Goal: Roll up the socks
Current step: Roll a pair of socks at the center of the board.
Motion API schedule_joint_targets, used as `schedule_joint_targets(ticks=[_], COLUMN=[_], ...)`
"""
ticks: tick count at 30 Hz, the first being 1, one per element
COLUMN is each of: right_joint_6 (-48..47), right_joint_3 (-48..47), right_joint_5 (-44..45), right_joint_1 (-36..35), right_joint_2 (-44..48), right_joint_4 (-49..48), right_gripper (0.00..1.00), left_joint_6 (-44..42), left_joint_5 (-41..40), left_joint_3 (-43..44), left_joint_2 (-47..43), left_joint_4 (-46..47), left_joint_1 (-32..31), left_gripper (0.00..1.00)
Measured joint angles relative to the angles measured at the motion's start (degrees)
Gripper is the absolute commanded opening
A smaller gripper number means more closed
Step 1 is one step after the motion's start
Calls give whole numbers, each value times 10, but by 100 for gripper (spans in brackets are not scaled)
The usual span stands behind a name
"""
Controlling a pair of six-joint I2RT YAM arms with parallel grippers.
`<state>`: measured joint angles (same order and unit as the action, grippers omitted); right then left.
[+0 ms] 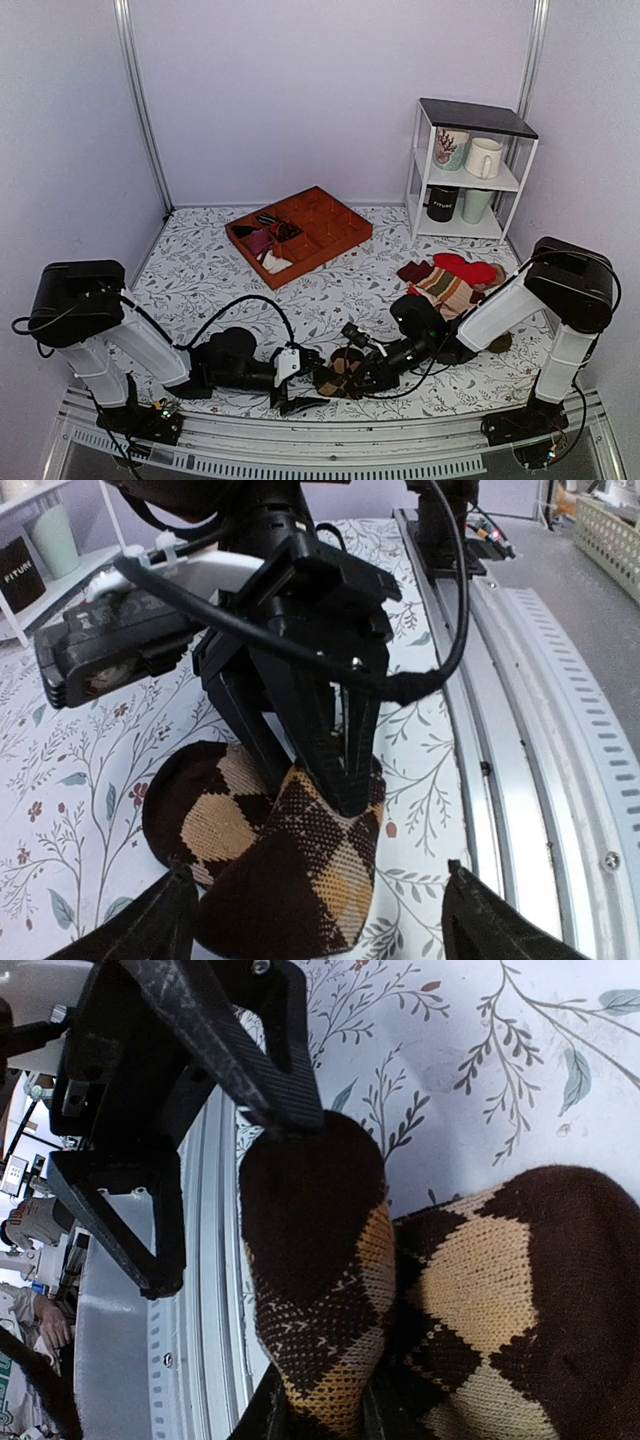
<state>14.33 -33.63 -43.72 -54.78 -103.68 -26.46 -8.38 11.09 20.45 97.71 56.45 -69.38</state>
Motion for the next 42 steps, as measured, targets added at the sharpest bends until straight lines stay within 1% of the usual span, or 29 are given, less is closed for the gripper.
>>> schedule_joint_targets(ticks=[2, 7, 12, 17, 21, 24, 26, 27, 28, 31, 35, 38, 42], right_joint_6=[4, 12, 14, 15, 17, 19, 22, 22, 23, 23, 14, 0, -35], right_joint_3=[0, 0, 0, 0, -2, -2, -2, -2, -2, -6, -9, -2, 36], right_joint_5=[-4, -9, -13, -22, -37, -46, -54, -56, -60, -66, -47, 20, 134], right_joint_1=[0, 0, 1, 2, 5, 7, 10, 11, 13, 18, 15, 8, 0], right_joint_2=[-1, -2, -3, -5, -10, -13, -13, -13, -13, -12, 14, 69, 190], right_joint_4=[0, 0, 1, 3, 5, 7, 14, 16, 19, 30, 70, 119, 150], right_gripper=[17, 18, 18, 18, 17, 18, 18, 19, 23, 36, 45, 48, 55], left_joint_6=[-4, -6, -3, 0, 9, 13, 19, 25, 27, 44, 76, 103, 129], left_joint_5=[0, 2, 9, 23, 34, 43, 50, 52, 55, 66, 75, 75, 93], left_joint_3=[3, 28, 36, 62, 71, 89, 99, 102, 106, 113, 145, 182, 220], left_joint_2=[12, 40, 50, 65, 77, 85, 86, 86, 86, 85, 84, 87, 98], left_joint_4=[2, -9, -19, -49, -57, -81, -97, -103, -108, -124, -176, -233, -290], left_joint_1=[0, 0, 0, 0, 0, 1, 1, 2, 3, 7, 12, 14, 21], left_gripper=[81, 80, 67, 58, 43, 34, 20, 10, 1, 0, 0, 0, 0])
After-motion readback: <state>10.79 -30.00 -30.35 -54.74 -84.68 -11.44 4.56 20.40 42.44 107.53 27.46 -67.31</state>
